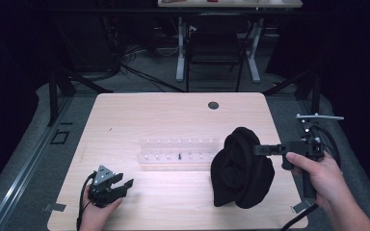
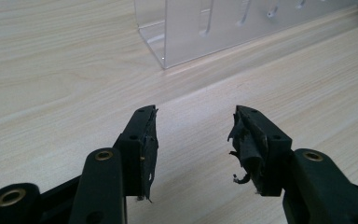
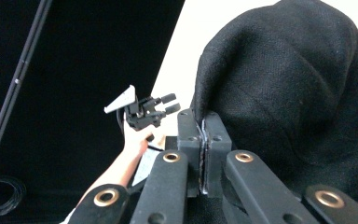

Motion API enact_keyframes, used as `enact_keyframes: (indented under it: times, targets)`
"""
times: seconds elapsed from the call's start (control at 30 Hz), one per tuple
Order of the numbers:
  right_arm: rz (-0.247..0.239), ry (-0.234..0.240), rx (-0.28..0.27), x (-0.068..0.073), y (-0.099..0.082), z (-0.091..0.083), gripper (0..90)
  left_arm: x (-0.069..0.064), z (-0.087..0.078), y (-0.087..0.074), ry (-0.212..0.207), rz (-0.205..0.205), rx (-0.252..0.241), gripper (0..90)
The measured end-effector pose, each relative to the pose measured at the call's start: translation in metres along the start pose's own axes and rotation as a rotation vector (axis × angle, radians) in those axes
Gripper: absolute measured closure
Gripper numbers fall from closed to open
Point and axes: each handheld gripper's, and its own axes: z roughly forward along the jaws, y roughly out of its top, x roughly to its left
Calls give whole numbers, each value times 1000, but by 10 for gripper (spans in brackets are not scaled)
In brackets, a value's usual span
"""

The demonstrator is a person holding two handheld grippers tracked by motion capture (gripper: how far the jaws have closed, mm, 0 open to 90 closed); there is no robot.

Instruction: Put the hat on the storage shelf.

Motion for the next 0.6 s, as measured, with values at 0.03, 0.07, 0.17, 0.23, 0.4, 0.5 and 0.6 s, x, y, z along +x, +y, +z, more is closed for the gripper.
enact_keyframes:
  times: [0.03, 0.07, 0.17, 0.23, 0.4, 0.5, 0.6]
  targets:
    - [-4, 1, -7, 1, 1, -1, 886, 0, 0, 0, 0, 1, 0, 498]
    - [-4, 8, -19, 3, 4, -3, 886, 0, 0, 0, 0, 1, 0, 498]
    - [-5, 12, -34, 6, 8, -6, 886, 0, 0, 0, 1, -2, 0, 497]
    - [-7, 14, -38, 9, 11, -7, 886, 0, 0, 0, 2, -4, -1, 497]
    - [-18, 26, -53, 15, 17, -9, 886, 1, 0, 0, 1, -4, -1, 497]
    - [-22, 37, -66, 18, 22, -10, 886, 1, 0, 0, 0, -5, 0, 497]
    - [-22, 33, -72, 20, 25, -10, 886, 1, -1, 0, 1, -5, 0, 497]
